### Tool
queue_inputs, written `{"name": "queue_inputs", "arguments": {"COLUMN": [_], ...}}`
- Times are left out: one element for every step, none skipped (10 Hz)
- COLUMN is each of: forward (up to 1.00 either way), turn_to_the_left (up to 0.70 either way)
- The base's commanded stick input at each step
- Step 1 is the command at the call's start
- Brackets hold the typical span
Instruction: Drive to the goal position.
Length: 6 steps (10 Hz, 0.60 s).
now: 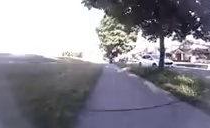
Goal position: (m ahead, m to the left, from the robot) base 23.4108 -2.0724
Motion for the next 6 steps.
{"name": "queue_inputs", "arguments": {"forward": [1.0,1.0,1.0,1.0,1.0,1.0], "turn_to_the_left": [0.0,0.0,0.0,0.0,0.0,0.0]}}
